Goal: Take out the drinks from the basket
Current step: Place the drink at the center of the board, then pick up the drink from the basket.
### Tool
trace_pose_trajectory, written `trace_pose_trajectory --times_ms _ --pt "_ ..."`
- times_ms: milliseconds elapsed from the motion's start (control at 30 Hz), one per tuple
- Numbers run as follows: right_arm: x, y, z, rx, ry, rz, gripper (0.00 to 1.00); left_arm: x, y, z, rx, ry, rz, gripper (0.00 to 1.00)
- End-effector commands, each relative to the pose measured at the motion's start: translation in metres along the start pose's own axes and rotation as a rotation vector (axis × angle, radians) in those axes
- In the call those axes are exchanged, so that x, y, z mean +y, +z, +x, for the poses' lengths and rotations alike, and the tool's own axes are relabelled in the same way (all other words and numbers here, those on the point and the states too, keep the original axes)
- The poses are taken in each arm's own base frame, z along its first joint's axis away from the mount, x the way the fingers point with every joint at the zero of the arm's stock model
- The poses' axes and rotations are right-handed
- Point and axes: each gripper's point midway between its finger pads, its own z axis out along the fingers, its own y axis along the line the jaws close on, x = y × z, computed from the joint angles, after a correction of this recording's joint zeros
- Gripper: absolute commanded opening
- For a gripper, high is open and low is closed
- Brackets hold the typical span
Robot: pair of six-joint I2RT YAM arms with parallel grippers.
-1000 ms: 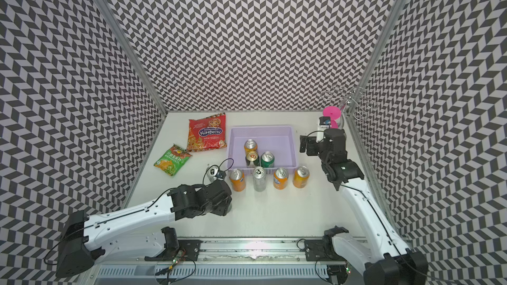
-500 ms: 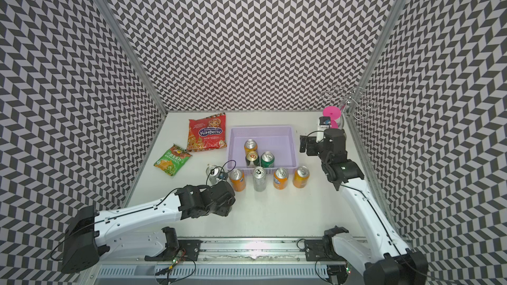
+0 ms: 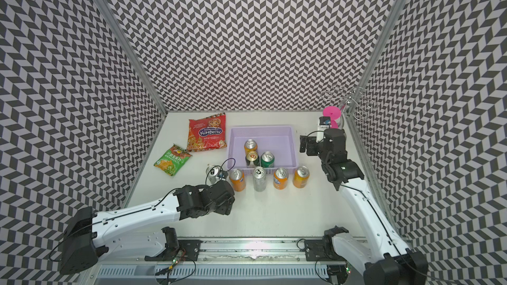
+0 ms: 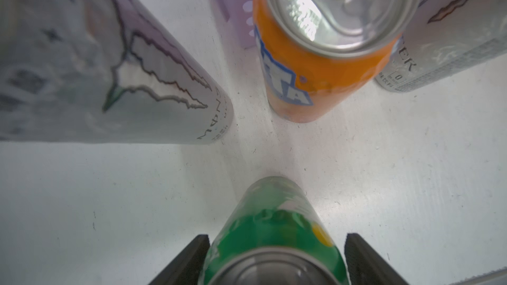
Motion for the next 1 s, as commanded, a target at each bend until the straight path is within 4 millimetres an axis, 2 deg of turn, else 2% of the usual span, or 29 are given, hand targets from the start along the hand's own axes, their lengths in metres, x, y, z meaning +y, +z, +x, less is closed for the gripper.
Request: trace_pose_trajectory --times_ms 0,133,333,567,800,967 --pt "0.000 -0.002 -0.011 -0.053 -0.003 -0.001 1.00 -0.012 -0.023 -0.027 -0.094 -0.014 0.066 0.83" --pt "0.000 -0.001 -0.010 -0.050 -0.003 -0.003 1.00 -0.024 -0.044 -0.046 -0.163 0.013 0.152 0.86" --pt "0.000 -0.002 -0.011 -0.054 -0.003 -0.003 1.00 -0.029 -0.070 -0.072 -0.230 0.058 0.186 0.89" --pt "0.000 -0.004 -0.011 -0.060 -0.006 -0.007 1.00 -0.035 -0.091 -0.119 -0.304 0.110 0.226 0.91" --pt "0.002 -0.003 -0.010 -0.054 -0.009 -0.014 1.00 -0.037 -0.096 -0.168 -0.328 0.169 0.193 0.93" --pt "0.002 -0.003 -0.010 -0.055 -0.009 -0.014 1.00 -0.034 -0.081 -0.199 -0.300 0.216 0.169 0.96"
